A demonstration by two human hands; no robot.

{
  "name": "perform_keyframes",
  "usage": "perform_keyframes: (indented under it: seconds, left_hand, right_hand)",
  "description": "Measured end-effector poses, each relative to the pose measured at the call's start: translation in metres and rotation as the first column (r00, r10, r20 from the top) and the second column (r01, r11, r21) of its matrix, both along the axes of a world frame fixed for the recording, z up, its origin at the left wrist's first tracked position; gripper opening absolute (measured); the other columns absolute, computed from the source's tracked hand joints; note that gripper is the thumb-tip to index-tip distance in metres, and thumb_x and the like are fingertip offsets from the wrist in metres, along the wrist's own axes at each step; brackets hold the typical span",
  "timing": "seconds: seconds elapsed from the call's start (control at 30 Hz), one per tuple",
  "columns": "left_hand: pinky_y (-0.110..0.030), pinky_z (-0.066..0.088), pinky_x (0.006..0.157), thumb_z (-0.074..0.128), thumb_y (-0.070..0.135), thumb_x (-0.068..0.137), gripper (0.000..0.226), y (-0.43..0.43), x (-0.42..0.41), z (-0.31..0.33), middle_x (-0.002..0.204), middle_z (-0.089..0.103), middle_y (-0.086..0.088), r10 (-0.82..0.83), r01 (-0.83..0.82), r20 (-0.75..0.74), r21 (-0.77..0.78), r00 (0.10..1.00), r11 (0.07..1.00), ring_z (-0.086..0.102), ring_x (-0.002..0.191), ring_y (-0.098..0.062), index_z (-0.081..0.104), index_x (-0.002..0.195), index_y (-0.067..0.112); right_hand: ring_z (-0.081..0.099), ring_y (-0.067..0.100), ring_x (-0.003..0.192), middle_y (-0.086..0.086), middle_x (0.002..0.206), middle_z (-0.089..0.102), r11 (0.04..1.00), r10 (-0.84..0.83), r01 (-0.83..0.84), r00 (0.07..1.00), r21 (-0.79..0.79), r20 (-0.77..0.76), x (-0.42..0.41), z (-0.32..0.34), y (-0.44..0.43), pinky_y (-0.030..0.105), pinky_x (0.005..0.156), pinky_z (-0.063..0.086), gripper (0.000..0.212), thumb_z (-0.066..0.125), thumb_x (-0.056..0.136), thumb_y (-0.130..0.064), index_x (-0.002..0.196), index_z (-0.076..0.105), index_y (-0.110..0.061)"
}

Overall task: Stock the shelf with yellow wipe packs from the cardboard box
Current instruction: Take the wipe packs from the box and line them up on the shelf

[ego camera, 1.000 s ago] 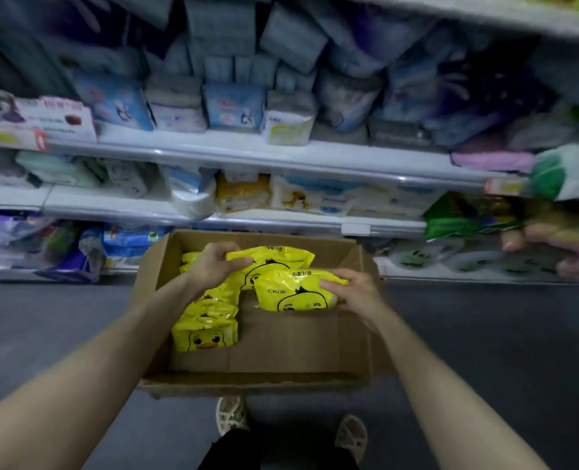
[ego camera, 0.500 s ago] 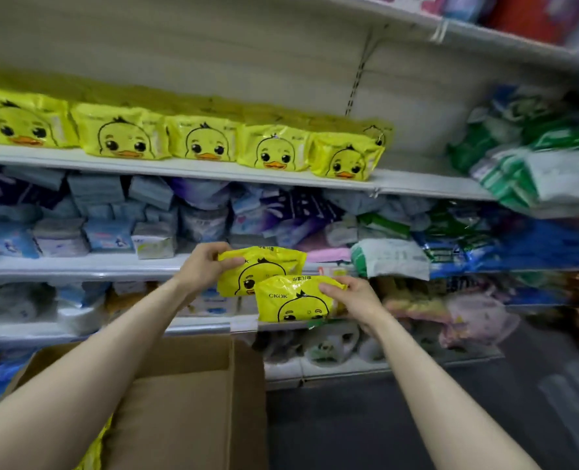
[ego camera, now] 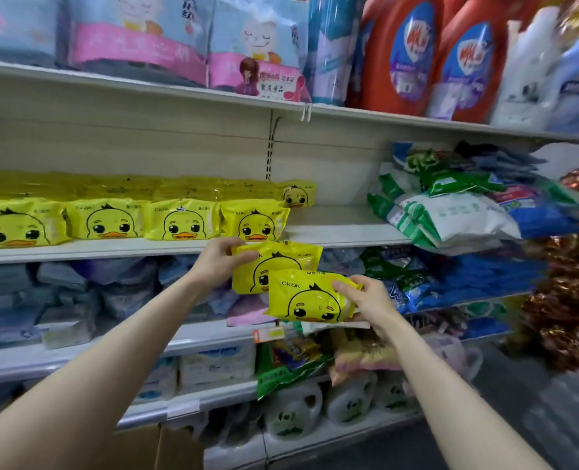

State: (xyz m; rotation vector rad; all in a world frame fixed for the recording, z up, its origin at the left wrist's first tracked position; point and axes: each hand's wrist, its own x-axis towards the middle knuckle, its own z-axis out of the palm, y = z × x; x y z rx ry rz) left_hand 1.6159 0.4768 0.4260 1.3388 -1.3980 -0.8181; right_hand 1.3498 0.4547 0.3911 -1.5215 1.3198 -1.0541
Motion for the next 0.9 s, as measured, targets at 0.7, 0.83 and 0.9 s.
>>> perform_keyframes:
  seconds: [0.7, 0.83, 0.9]
  left_hand:
    - [-0.02, 0.035, 0.053, 0.069, 0.025, 0.084, 0.019, -0.297, -0.062, 0.082, 0.075, 0.053, -0.003, 0.04, 0.008, 0.344, -0.137, 0.938, 0.991, 0.047, 0.071, -0.017, 0.066, 0.089, 0.007]
    - [-0.015, 0.034, 0.05, 0.07, 0.023, 0.083, 0.016, -0.34, -0.052, 0.082, 0.08, 0.056, -0.002, 0.09, -0.038, 0.452, -0.122, 0.887, 0.992, 0.05, 0.074, -0.016, 0.066, 0.091, 0.01]
    - [-0.017, 0.035, 0.052, 0.07, 0.022, 0.083, 0.021, -0.36, -0.045, 0.078, 0.091, 0.057, -0.004, 0.097, -0.057, 0.487, -0.096, 0.868, 0.994, 0.052, 0.081, -0.017, 0.066, 0.097, 0.007]
  right_hand:
    - [0.057, 0.009, 0.078, -0.008, 0.082, 0.062, 0.982, -0.079, 0.069, 0.995, -0.179, -0.054, -0.054, 0.063, -0.255, 0.022, 0.072, 0.047, 0.013, 0.068, 0.085, -0.032, 0.084, 0.062, -0.019]
    - [0.059, 0.02, 0.07, 0.008, 0.08, 0.064, 0.986, -0.069, 0.066, 0.998, -0.15, -0.012, -0.046, 0.062, -0.301, 0.036, 0.063, 0.055, 0.013, 0.068, 0.085, -0.024, 0.08, 0.063, -0.013]
    - [0.06, 0.02, 0.066, 0.009, 0.077, 0.064, 0.992, -0.05, 0.049, 0.999, -0.113, -0.002, -0.039, 0.056, -0.324, 0.036, 0.055, 0.054, 0.012, 0.069, 0.085, -0.023, 0.081, 0.063, -0.013]
